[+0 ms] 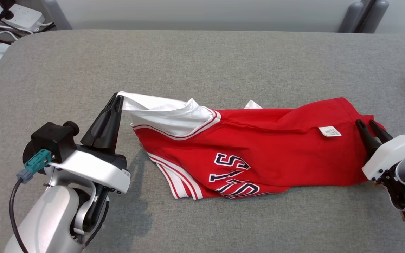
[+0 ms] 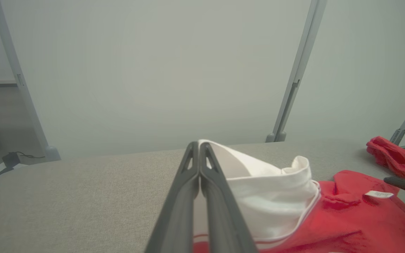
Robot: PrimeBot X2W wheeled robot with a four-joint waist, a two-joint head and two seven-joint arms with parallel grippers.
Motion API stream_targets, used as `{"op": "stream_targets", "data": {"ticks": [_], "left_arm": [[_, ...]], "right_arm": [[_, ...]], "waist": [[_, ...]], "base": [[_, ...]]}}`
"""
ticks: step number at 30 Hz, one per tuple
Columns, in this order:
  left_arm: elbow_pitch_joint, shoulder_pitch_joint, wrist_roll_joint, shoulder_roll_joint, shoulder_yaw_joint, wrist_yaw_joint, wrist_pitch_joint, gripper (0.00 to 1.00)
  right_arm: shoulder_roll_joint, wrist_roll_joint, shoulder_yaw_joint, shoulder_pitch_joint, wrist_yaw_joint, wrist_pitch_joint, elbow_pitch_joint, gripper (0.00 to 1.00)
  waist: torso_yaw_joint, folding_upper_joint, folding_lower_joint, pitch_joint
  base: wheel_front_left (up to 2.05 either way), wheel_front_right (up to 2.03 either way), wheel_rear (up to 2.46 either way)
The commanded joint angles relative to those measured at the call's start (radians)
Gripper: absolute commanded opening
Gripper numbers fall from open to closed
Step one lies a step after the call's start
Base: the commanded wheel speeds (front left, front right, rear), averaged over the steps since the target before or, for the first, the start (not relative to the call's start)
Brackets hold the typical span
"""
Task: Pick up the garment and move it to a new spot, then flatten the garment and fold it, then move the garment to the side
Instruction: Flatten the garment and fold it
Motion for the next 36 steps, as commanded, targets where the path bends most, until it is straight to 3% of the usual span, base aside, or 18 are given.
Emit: {"op": "stream_targets", "data": {"ticks": [1, 3, 6, 7, 8, 9, 11, 12, 13, 27, 28, 29, 36], "left_arm": [[-0.026, -0.009, 0.004, 0.027, 0.038, 0.01, -0.001, 0.0], [-0.026, -0.01, 0.003, 0.028, 0.036, 0.011, 0.001, 0.0], [-0.026, -0.011, 0.003, 0.032, 0.036, 0.013, 0.005, 0.0], [-0.028, -0.011, 0.003, 0.033, 0.036, 0.014, 0.006, 0.0], [-0.03, -0.012, 0.003, 0.035, 0.036, 0.014, 0.007, 0.0], [-0.031, -0.013, 0.003, 0.036, 0.035, 0.015, 0.009, 0.0], [-0.034, -0.014, 0.002, 0.039, 0.035, 0.015, 0.011, 0.0], [-0.035, -0.014, 0.003, 0.04, 0.034, 0.015, 0.012, 0.0], [-0.035, -0.015, 0.002, 0.041, 0.033, 0.014, 0.013, 0.0], [-0.036, 0.007, -0.018, 0.063, 0.047, 0.019, 0.014, 0.0], [-0.037, 0.008, -0.018, 0.065, 0.047, 0.02, 0.016, 0.0], [-0.039, 0.007, -0.017, 0.068, 0.047, 0.021, 0.018, 0.0], [-0.049, -0.003, -0.012, 0.077, 0.045, 0.027, 0.027, 0.0]], "right_arm": [[-0.011, 0.008, 0.015, -0.013, 0.001, 0.002, -0.003, 0.5], [-0.002, 0.021, 0.032, -0.03, 0.001, -0.003, 0.033, 0.54], [0.007, 0.046, 0.048, -0.04, 0.001, 0.0, 0.064, 0.48], [0.008, 0.05, 0.055, -0.044, 0.001, -0.001, 0.073, 0.5], [0.009, 0.055, 0.062, -0.048, 0.001, -0.003, 0.08, 0.59], [0.01, 0.062, 0.068, -0.052, 0.001, -0.003, 0.086, 0.6], [0.012, 0.074, 0.083, -0.059, 0.001, -0.005, 0.097, 0.35], [0.012, 0.078, 0.093, -0.063, 0.001, -0.007, 0.098, 0.02], [0.012, 0.081, 0.104, -0.066, 0.001, -0.01, 0.097, 0.0], [0.008, 0.117, 0.224, -0.102, 0.001, -0.059, 0.071, 0.0], [0.009, 0.118, 0.227, -0.105, 0.001, -0.057, 0.085, 0.55], [0.01, 0.119, 0.23, -0.107, 0.001, -0.056, 0.099, 1.0], [0.028, 0.151, 0.239, -0.136, 0.001, -0.053, 0.148, 1.0]], "waist": [[0.004, 0.0, 0.0, 0.0], [0.011, 0.0, 0.0, -0.003], [0.014, 0.0, 0.0, -0.007], [0.015, 0.0, 0.0, -0.008], [0.015, 0.0, 0.0, -0.009], [0.016, 0.0, 0.0, -0.009], [0.016, 0.0, 0.0, -0.009], [0.016, 0.0, 0.0, -0.01], [0.016, 0.0, 0.0, -0.011], [-0.013, 0.0, 0.0, -0.04], [-0.014, 0.0, 0.0, -0.039], [-0.015, 0.0, 0.0, -0.038], [-0.011, 0.0, 0.0, -0.018]], "base": [[0.0, 0.0, 0.0], [0.0, 0.0, 0.0], [0.0, 0.0, 0.0], [0.0, 0.0, 0.0], [0.0, 0.0, 0.0], [0.0, 0.0, 0.0], [0.0, 0.0, 0.0], [0.0, 0.0, 0.0], [0.0, 0.0, 0.0], [0.0, 0.0, 0.0], [0.0, 0.0, 0.0], [0.0, 0.0, 0.0], [0.0, 0.0, 0.0]]}}
